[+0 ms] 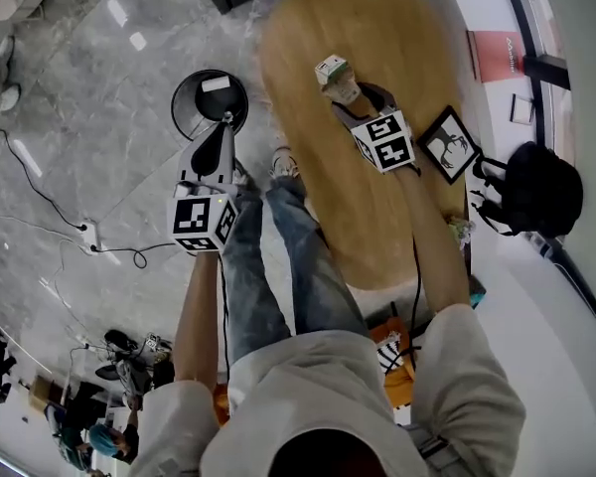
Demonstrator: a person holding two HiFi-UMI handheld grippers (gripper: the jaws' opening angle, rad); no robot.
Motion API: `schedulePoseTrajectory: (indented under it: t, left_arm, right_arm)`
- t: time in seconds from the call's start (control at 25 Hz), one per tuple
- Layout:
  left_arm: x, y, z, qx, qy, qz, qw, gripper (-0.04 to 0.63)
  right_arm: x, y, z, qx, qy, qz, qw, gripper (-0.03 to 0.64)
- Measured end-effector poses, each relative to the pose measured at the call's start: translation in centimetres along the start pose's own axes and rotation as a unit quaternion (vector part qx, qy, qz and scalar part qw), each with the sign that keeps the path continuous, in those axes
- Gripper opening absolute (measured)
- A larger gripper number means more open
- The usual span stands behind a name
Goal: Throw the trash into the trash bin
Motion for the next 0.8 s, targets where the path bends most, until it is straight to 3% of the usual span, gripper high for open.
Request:
schedulePoseTrajectory:
  t: [0.12,0.24,0.52,0.8]
  left_arm:
    - [0.3,-1.0,-0.8,-0.007,-0.004,0.005,1.0000,0.017]
    - [0.5,-2.6,-1.9,-0.021,-0.010,0.011,0.9997,0.017]
    - [1.5,-7.0,-5.2,-0.056,-0.026,0.027,0.9977,0.017]
    - [2.7,-12.0,-8.9,-0.096,-0.041,0.043,0.9936,0.017]
  right_arm:
    - [-0.6,-0.7,-1.9,-0.004,0.093,0.034,0.995,0.293]
    - [-1.7,-0.9,-4.7,-0.015,0.137,0.058,0.989,0.293]
    - [-5.6,0.2,-13.1,-0.066,0.152,0.087,0.982,0.293]
    - [-8.3,3.6,-20.0,-0.114,0.141,0.080,0.980,0.295]
Point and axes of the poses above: the fingertips, and each gripper's own axes: y forward along the fingers, z to its right, x out of its underside, the point moved 2 cm from there along -y, backward along the fingers, and after that the axes turned 6 degrees about x, right-handed, at the moved point
